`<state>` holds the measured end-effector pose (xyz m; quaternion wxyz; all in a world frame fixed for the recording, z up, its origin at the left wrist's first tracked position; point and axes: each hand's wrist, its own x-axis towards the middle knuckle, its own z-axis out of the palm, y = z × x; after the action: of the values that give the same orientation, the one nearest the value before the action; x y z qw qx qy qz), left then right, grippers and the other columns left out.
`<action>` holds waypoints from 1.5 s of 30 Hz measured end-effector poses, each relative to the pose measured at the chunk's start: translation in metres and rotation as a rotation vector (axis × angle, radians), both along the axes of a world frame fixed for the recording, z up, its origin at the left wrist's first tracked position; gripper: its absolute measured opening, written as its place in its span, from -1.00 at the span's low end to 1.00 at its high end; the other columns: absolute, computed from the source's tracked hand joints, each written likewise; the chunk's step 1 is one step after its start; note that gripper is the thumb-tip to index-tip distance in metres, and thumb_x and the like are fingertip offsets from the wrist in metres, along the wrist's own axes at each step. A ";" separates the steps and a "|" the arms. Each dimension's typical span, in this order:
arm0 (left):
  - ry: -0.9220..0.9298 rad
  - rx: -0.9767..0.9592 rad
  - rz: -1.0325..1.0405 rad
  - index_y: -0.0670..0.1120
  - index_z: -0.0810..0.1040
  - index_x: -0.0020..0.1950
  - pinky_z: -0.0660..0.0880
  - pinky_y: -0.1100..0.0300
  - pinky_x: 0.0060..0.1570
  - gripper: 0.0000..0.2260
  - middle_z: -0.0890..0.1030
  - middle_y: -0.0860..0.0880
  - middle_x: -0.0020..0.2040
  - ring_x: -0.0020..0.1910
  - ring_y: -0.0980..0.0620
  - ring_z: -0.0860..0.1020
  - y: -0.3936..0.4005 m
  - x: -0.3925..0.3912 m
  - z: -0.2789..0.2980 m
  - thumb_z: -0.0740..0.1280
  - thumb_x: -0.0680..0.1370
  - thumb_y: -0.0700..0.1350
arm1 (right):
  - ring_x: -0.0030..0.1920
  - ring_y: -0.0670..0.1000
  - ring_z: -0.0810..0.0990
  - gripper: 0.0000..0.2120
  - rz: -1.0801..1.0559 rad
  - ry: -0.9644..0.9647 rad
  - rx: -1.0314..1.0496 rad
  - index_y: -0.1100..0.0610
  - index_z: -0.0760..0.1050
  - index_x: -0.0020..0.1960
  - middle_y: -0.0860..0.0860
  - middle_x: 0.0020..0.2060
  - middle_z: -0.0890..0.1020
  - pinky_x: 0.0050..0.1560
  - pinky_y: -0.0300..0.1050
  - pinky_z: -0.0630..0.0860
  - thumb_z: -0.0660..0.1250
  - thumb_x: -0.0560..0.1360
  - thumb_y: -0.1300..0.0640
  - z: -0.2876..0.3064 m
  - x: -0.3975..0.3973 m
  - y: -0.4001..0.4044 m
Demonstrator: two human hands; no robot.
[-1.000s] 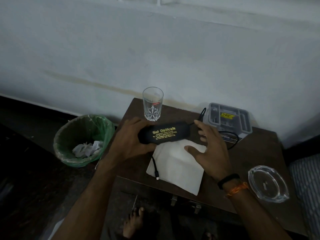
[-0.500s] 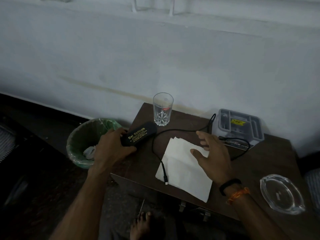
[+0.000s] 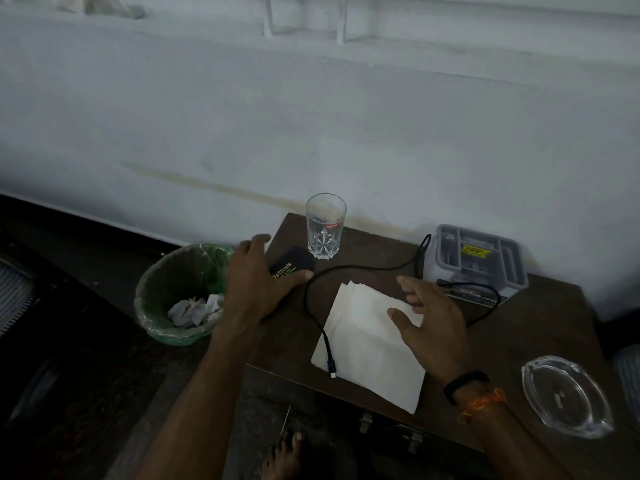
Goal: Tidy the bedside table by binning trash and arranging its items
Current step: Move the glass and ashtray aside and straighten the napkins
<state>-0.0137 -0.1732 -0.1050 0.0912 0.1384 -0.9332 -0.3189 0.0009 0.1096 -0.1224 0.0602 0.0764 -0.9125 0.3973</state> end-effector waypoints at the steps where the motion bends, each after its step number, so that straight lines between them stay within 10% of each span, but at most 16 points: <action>1: 0.037 0.068 -0.015 -0.06 0.32 0.44 0.44 -0.04 0.24 -0.07 0.44 -0.13 0.37 0.32 -0.13 0.44 0.005 -0.005 0.002 0.52 0.21 0.35 | 0.07 -0.09 0.56 -0.55 -0.006 0.000 -0.007 0.08 0.52 0.32 -0.03 0.12 0.58 0.13 -0.06 0.57 0.48 0.45 0.19 0.001 0.000 0.001; 9: 0.133 0.272 -0.085 -0.01 0.02 0.58 0.31 0.00 0.41 0.18 0.24 -0.09 0.53 0.48 -0.07 0.27 0.045 -0.065 0.018 0.64 0.15 0.21 | 0.05 -0.02 0.57 -0.55 -0.009 0.040 -0.034 0.12 0.51 0.33 0.00 0.14 0.59 0.10 -0.06 0.56 0.46 0.46 0.23 0.008 0.000 0.007; 17: 0.135 0.200 -0.041 -0.11 0.40 0.32 0.56 0.05 0.07 -0.24 0.59 -0.06 0.18 0.08 -0.08 0.62 0.047 -0.092 0.011 0.65 0.22 0.02 | -0.01 -0.08 0.55 -0.57 -0.034 0.104 -0.021 0.13 0.51 0.33 0.02 0.11 0.62 0.04 -0.25 0.53 0.45 0.47 0.24 0.014 0.004 0.027; 20: 0.165 0.192 -0.059 -0.10 0.44 0.30 0.56 0.07 0.08 -0.25 0.61 -0.05 0.17 0.09 -0.06 0.61 0.055 -0.086 0.017 0.65 0.20 0.01 | -0.01 -0.12 0.53 -0.57 -0.053 0.102 0.030 0.13 0.51 0.33 0.01 0.12 0.62 -0.02 -0.55 0.35 0.44 0.48 0.21 0.015 0.008 0.037; 29: 0.203 0.289 -0.283 -0.11 0.47 0.30 0.44 0.53 -0.12 -0.24 0.62 0.07 0.08 -0.05 0.18 0.59 0.102 -0.043 0.066 0.67 0.18 0.00 | 0.10 -0.12 0.54 -0.37 -0.040 0.073 -0.087 0.03 0.40 0.44 -0.08 0.18 0.56 0.04 -0.51 0.38 0.51 0.43 -0.01 0.027 0.016 0.042; 33: 0.138 0.361 -0.428 -0.12 0.52 0.21 0.59 0.23 0.00 -0.30 0.65 -0.01 0.09 0.04 0.03 0.64 0.131 -0.027 0.069 0.69 0.15 -0.05 | 0.13 -0.16 0.49 -0.29 -0.013 0.021 -0.116 0.03 0.33 0.48 -0.15 0.19 0.47 0.03 -0.55 0.36 0.53 0.41 -0.01 0.035 0.019 0.042; 38: 0.087 0.410 -0.535 -0.02 0.55 0.08 0.63 0.09 -0.04 -0.38 0.67 0.09 -0.03 -0.06 0.13 0.65 0.169 -0.014 0.059 0.71 0.09 -0.06 | 0.08 -0.09 0.55 -0.46 -0.117 0.062 -0.039 0.09 0.47 0.35 0.00 0.18 0.58 0.10 -0.14 0.59 0.39 0.39 0.34 0.042 0.026 0.077; 45: 0.001 0.500 -0.663 -0.02 0.55 0.19 0.62 0.08 0.05 -0.29 0.66 0.12 0.03 -0.01 0.20 0.64 0.241 -0.003 0.045 0.70 0.08 -0.10 | 0.25 -0.29 0.47 -0.12 -0.018 -0.253 -0.203 -0.05 0.31 0.47 -0.20 0.28 0.51 0.17 -0.36 0.44 0.59 0.25 0.28 0.048 0.052 0.158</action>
<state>-0.0163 0.0678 -0.0600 -0.0524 -0.1518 -0.8209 -0.5480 0.0533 0.2674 -0.0747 -0.0440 0.0111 -0.8685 0.4935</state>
